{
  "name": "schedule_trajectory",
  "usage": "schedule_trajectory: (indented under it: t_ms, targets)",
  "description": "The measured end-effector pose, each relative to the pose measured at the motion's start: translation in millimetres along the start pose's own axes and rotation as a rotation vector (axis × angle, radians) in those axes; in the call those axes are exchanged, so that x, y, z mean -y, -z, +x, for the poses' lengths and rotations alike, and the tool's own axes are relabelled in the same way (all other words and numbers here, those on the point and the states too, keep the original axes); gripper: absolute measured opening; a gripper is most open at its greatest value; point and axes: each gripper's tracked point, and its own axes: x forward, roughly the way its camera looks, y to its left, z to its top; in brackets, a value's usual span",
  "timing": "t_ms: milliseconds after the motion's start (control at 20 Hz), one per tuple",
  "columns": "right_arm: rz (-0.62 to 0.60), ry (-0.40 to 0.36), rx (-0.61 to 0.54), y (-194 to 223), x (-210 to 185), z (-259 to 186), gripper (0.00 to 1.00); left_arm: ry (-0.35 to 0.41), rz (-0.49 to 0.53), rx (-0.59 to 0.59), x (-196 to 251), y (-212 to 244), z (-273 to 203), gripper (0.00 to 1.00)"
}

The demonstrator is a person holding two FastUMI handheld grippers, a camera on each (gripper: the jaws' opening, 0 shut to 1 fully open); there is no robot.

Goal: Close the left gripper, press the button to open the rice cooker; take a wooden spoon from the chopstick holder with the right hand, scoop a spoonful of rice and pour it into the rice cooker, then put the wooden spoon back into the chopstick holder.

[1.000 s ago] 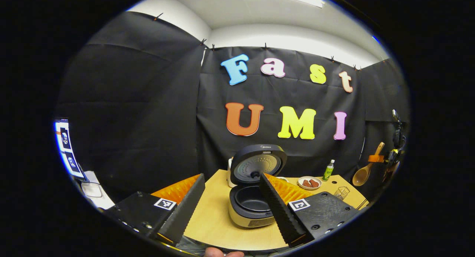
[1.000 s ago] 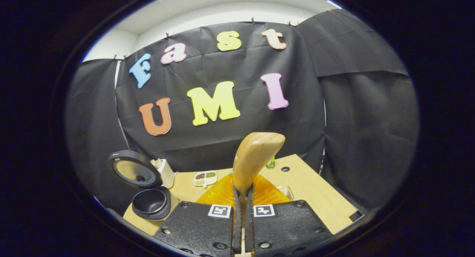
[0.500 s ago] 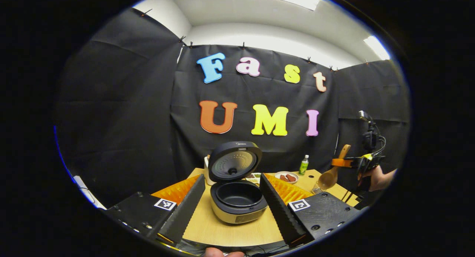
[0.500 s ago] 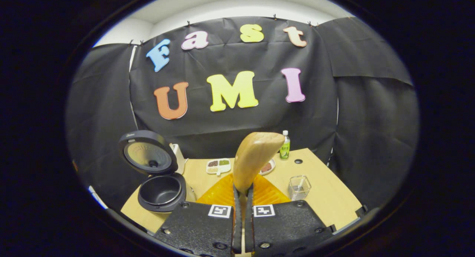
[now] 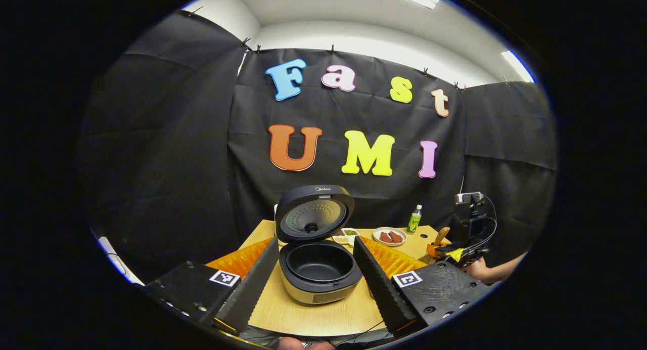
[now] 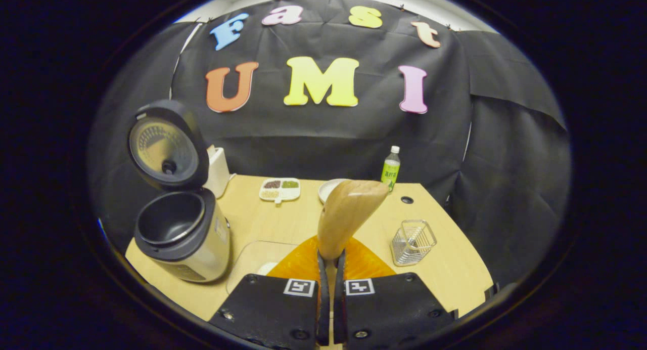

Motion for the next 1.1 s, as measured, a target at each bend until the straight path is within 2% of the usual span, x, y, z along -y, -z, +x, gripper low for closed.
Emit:
schedule_trajectory:
  t_ms: [250, 450, 700, 1100]
  targets:
    - [-0.147, 0.048, -0.016, 26.2, -4.9, 43.2, 0.09, -0.071, -0.003, -0.041, -15.5, 3.6, 22.5, 0.95]
    - [-0.124, 0.025, -0.03, 37.4, -17.9, 59.1, 0.08, -0.093, -0.001, -0.069, -11.8, 9.0, 34.3, 0.95]
    - [0.003, -0.13, -0.09, 48.8, -62.9, 60.0, 0.09, -0.093, -0.002, -0.071, -3.5, 11.1, 45.0, 0.95]
    - [0.303, -0.302, -0.216, 51.2, -93.1, 54.0, 0.08, -0.102, -0.004, -0.072, -0.6, 12.3, 44.8, 0.95]
